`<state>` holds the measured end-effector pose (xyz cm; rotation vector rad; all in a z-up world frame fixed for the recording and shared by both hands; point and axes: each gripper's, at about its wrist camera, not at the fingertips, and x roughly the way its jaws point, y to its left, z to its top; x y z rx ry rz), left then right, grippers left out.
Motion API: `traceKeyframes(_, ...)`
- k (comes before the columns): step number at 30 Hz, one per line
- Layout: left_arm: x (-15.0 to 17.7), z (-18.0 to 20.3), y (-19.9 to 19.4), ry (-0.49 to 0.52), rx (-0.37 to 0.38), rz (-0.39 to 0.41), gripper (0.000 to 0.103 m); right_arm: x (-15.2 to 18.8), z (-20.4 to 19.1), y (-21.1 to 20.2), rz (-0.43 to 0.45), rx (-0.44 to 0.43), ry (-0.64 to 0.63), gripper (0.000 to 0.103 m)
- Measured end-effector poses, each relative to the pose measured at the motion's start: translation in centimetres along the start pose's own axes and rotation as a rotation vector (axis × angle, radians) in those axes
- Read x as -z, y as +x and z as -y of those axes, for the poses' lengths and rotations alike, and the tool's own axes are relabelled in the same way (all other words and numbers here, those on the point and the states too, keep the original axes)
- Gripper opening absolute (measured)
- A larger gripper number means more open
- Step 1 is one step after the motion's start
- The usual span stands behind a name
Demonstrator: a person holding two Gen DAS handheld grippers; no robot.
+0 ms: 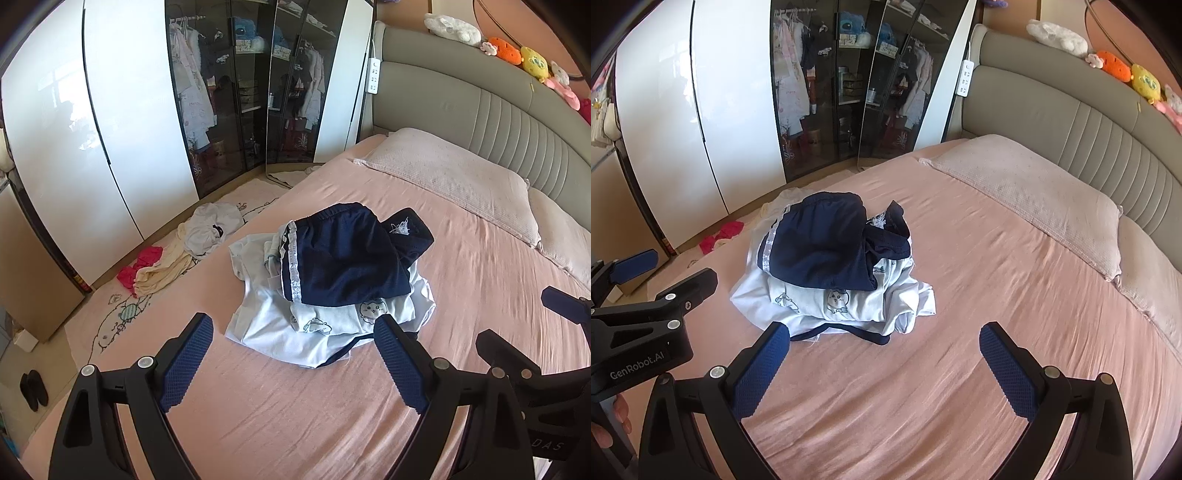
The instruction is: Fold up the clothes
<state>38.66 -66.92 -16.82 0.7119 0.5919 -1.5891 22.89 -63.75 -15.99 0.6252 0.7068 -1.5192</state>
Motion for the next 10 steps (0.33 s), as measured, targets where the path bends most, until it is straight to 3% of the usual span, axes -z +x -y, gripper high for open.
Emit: traceKeyframes(10, 0.21, 0.09, -0.48, 0.004, 0.022, 0.032, 0.089, 0.34, 0.52, 0.06, -0.023, -0.013, 0.02, 0.103)
